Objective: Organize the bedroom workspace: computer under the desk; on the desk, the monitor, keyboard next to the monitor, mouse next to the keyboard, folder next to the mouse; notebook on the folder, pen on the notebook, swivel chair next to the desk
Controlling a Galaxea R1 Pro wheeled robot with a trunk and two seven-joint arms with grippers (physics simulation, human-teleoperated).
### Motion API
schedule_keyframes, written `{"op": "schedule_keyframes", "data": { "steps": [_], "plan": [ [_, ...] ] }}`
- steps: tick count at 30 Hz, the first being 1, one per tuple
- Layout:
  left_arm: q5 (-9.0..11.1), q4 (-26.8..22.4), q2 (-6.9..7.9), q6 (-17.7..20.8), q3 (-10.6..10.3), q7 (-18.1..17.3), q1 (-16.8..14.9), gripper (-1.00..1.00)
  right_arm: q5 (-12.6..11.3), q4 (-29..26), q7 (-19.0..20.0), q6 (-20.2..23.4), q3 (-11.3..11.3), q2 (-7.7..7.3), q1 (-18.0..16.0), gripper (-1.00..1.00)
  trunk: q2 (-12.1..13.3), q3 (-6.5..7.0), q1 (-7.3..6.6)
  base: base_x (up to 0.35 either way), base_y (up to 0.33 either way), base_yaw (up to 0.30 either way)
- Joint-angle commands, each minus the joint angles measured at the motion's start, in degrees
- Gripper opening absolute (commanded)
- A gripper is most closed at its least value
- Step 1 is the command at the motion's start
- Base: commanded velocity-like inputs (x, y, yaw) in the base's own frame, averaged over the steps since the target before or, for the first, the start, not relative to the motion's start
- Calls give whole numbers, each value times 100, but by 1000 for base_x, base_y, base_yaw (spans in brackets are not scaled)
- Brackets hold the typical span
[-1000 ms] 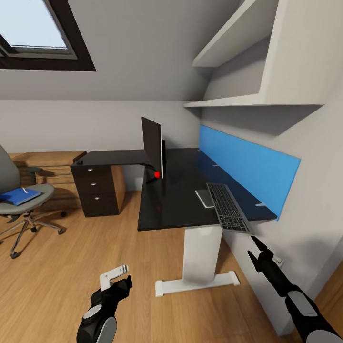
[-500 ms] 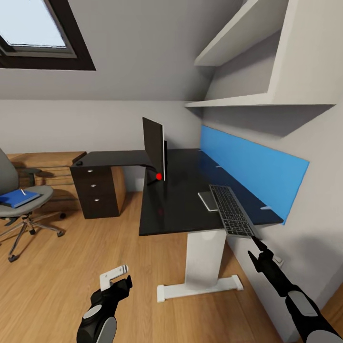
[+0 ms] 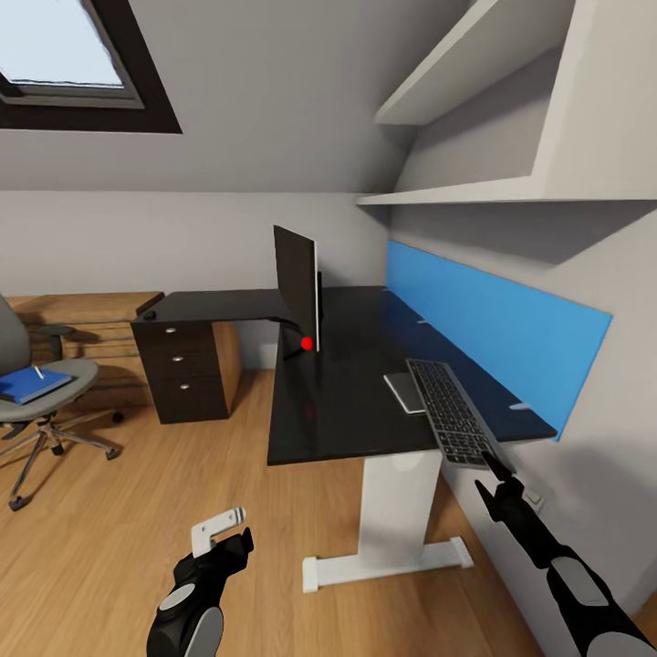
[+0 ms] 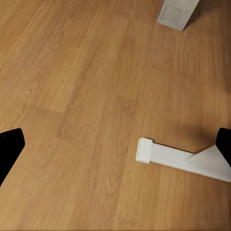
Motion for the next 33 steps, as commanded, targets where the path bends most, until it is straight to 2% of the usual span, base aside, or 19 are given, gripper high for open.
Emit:
{"op": "schedule_keyframes", "data": {
  "steps": [1, 14, 28, 29, 33],
  "plan": [
    [52, -7, 1, 11, -7, 51, -4, 100, -33, 3, 6, 43, -12, 1, -5, 100, -3, -6, 0, 76, 17, 0],
    [52, -7, 3, 14, -7, 51, -4, 100, -27, 3, 6, 33, -12, 1, -5, 100, -3, -6, 0, 118, 3, 0],
    [58, -7, 6, 21, -7, 51, -4, 100, -26, 3, 6, 33, -12, -1, -5, 100, -3, -6, 0, 15, 0, 0],
    [59, -5, 4, 21, -7, 51, -4, 100, -25, 3, 6, 33, -12, -5, -5, -100, -3, -6, 0, 0, 0, 0],
    [58, 1, 4, 22, -7, 51, -4, 100, -26, 3, 6, 33, -12, -22, -5, -100, -3, -6, 0, 0, 0, 0]
  ]
}}
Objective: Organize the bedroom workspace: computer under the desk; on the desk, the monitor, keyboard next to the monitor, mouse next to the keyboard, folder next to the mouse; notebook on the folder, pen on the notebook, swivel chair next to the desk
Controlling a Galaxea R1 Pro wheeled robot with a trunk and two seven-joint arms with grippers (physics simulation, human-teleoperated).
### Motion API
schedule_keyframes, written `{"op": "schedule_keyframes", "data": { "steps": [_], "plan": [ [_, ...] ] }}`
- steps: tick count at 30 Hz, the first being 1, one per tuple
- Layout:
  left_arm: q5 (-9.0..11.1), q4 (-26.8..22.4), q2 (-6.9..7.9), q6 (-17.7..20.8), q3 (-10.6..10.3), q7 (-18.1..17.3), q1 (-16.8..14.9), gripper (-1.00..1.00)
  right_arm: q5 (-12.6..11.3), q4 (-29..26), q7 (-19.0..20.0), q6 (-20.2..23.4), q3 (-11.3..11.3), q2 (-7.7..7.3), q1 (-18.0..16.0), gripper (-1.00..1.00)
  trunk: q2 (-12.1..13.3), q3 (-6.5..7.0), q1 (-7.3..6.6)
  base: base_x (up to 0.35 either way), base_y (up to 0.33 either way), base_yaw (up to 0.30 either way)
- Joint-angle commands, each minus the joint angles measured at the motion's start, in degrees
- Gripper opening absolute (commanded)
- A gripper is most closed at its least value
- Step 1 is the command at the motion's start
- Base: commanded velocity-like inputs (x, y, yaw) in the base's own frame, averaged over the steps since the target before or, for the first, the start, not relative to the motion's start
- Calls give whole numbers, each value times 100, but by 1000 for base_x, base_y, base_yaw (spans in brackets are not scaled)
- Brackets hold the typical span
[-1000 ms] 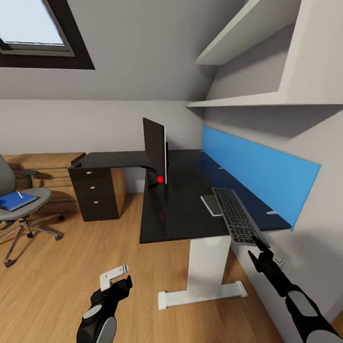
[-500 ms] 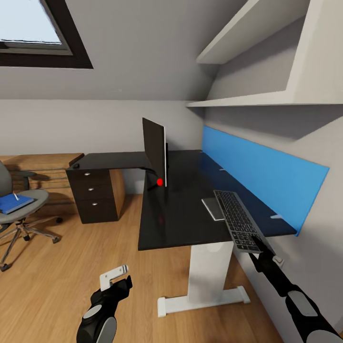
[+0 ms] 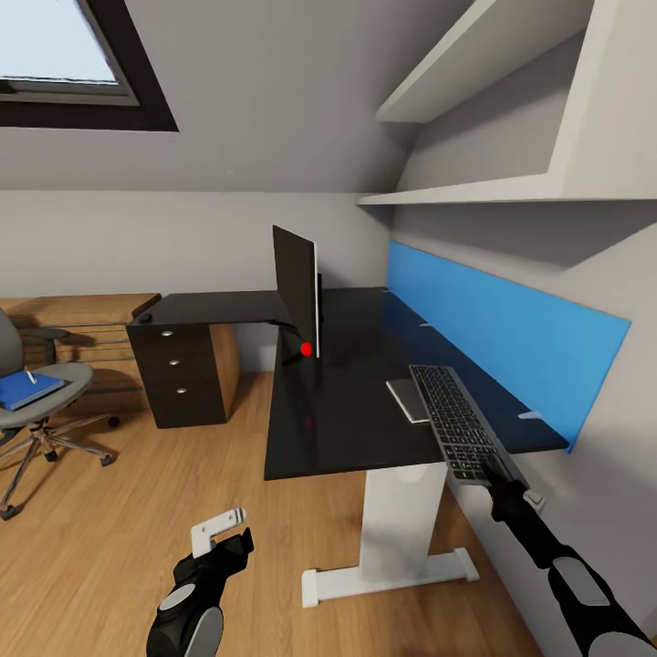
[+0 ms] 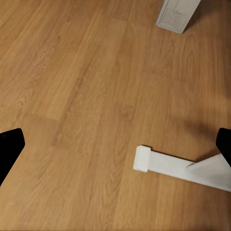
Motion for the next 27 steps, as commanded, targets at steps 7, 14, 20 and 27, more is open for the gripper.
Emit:
{"op": "schedule_keyframes", "data": {
  "steps": [7, 14, 20, 27],
  "plan": [
    [52, -6, -2, 10, -7, 51, -4, 100, -47, 4, -4, 59, -12, -3, -5, -100, -3, -6, -1, 0, 0, 0],
    [48, -6, -4, 10, -7, 51, -4, 100, -45, -10, -5, 59, -12, -3, -5, -100, 278, 120, -154, 0, 0, 0],
    [46, -7, -4, 10, -7, 51, -4, 100, -45, -51, 1, 59, 0, -6, -5, -100, 519, 228, -286, 0, 0, 0],
    [45, -6, -4, 10, -7, 57, -4, 100, -17, -400, 3, 59, 16, 1, -5, -100, 799, 353, -440, 0, 0, 0]
  ]
}}
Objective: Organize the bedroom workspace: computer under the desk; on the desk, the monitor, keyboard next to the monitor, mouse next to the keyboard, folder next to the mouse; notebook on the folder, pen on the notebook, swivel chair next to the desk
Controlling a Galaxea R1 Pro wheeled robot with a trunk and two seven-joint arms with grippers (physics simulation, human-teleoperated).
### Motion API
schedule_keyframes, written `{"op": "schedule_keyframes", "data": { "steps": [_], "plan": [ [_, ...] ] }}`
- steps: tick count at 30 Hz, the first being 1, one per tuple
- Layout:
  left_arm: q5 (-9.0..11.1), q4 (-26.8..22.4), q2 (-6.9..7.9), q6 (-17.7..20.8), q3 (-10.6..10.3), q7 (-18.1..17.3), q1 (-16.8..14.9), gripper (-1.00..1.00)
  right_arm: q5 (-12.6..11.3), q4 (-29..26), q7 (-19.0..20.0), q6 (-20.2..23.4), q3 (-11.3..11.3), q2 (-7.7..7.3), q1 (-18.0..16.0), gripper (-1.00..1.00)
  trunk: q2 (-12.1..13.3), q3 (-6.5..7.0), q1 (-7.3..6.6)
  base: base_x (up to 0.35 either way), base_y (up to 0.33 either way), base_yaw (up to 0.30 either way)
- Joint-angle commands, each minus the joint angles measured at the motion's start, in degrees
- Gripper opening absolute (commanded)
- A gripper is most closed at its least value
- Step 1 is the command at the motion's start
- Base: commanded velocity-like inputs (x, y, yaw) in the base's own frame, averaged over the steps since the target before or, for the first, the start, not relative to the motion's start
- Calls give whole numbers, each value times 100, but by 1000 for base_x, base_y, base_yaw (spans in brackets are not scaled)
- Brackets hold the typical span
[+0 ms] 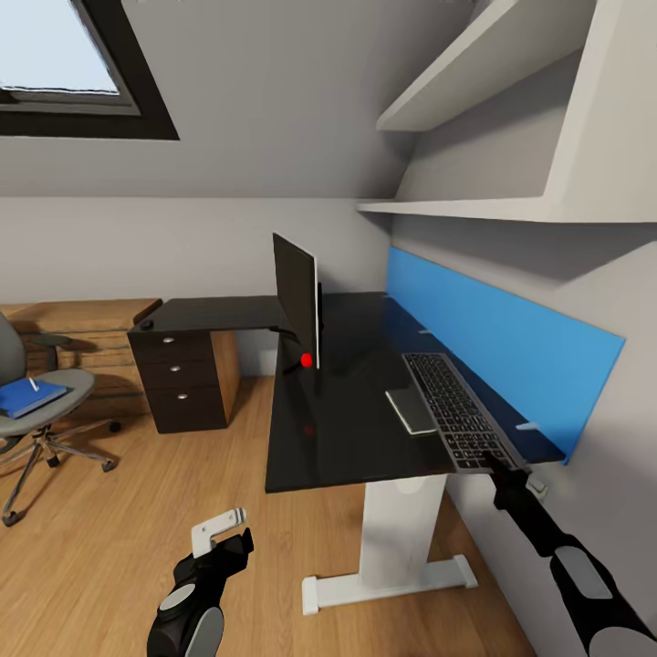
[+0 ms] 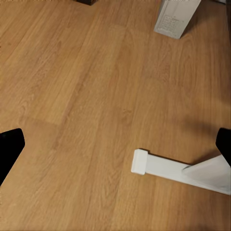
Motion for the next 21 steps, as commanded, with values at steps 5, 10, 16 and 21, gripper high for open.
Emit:
{"op": "schedule_keyframes", "data": {
  "steps": [5, 10, 16, 21],
  "plan": [
    [55, -7, 2, 10, -7, 54, -4, 100, 321, -308, 9, 41, -2, 32, -4, -100, 199, 84, -111, 0, 0, 0],
    [55, -7, 7, 10, -7, 55, -4, 100, 689, -1055, -36, -91, -2, 210, 161, -100, 400, 174, -221, 0, 0, 0],
    [48, -7, 9, 4, -7, 55, -4, 100, 1099, -2139, -492, -229, -5, 591, 572, -100, 640, 282, -353, 0, 0, 0],
    [47, -7, 10, 5, -7, 55, -4, 100, 1145, -3427, -2036, -237, -27, 1126, 936, -100, 801, 353, -440, 0, 0, 0]
  ]
}}
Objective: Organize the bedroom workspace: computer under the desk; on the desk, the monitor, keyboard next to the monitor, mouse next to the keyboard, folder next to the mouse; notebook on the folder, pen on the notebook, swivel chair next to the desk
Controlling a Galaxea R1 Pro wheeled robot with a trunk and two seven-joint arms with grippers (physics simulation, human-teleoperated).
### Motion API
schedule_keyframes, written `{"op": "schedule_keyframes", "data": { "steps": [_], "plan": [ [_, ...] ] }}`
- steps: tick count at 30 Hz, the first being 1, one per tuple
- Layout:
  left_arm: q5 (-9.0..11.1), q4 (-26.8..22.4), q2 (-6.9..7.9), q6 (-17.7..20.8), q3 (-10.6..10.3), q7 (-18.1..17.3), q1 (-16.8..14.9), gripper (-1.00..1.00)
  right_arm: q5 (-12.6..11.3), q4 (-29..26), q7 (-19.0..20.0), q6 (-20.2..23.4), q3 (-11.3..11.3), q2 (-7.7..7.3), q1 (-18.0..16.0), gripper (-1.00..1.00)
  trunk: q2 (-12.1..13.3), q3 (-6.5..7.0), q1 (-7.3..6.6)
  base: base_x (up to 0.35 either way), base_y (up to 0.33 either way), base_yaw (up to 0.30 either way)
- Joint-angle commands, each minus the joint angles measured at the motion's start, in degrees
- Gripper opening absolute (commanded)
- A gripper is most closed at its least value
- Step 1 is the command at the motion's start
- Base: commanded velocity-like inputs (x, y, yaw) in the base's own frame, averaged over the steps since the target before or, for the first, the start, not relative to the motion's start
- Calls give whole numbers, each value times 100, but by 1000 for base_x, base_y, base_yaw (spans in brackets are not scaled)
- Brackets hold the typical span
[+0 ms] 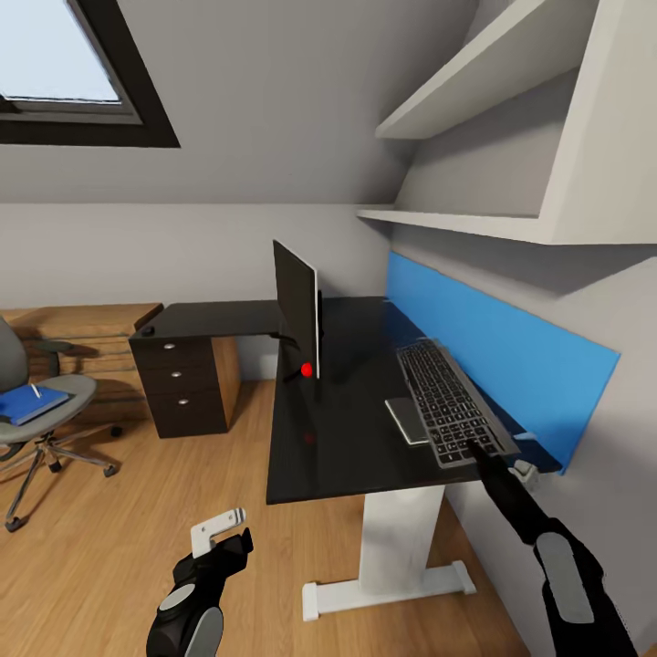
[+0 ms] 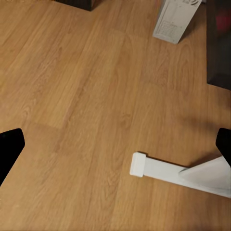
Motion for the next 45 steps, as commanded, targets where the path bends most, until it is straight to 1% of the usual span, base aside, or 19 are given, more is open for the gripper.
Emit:
{"op": "schedule_keyframes", "data": {
  "steps": [1, 3, 4, 6, 8, 11, 13, 16, 23, 45],
  "plan": [
    [53, -7, 1, 12, -7, 51, -5, 100, -90, -311, -350, 62, -15, 125, 97, -100, -3, -6, 0, 0, 0, 0],
    [53, -7, 1, 14, -7, 51, -5, 100, -97, -638, -692, 63, -17, 240, 229, -100, -3, -6, 0, 0, 0, 0],
    [53, -7, 1, 15, -7, 51, -5, 100, -105, -954, -968, 68, -19, 344, 372, -100, -3, -6, 0, 0, 0, 0],
    [53, -7, 1, 15, -7, 51, -5, 100, -143, -1285, -1211, 93, -20, 432, 541, -100, -3, -6, 0, 0, 0, 0],
    [53, -7, 1, 15, -7, 51, -5, 100, -165, -1356, -1260, 101, -20, 450, 582, -100, -3, -6, 0, 0, 0, 0],
    [53, -7, 1, 10, -7, 51, -5, 100, -430, -1560, -1394, 139, -21, 494, 749, -100, -3, -6, 0, 0, 0, 0],
    [53, -7, 1, 3, -7, 51, -5, 100, -515, -1612, -1418, 202, -21, 487, 822, -100, -3, -6, 0, -3, 0, 0],
    [53, -7, 1, 0, -7, 51, -5, 100, -553, -1638, -1430, 275, -21, 481, 859, -100, -3, -6, 0, -84, 49, 0],
    [53, -8, 1, -1, -7, 51, -5, 100, -571, -1650, -1433, 309, -21, 482, 876, -100, -3, -6, 0, -240, 147, 0],
    [53, -7, 1, -2, -7, 51, -5, 100, -566, -1642, -1426, 281, -16, 479, 877, -100, -3, -6, 0, -303, 174, 0]
  ]
}}
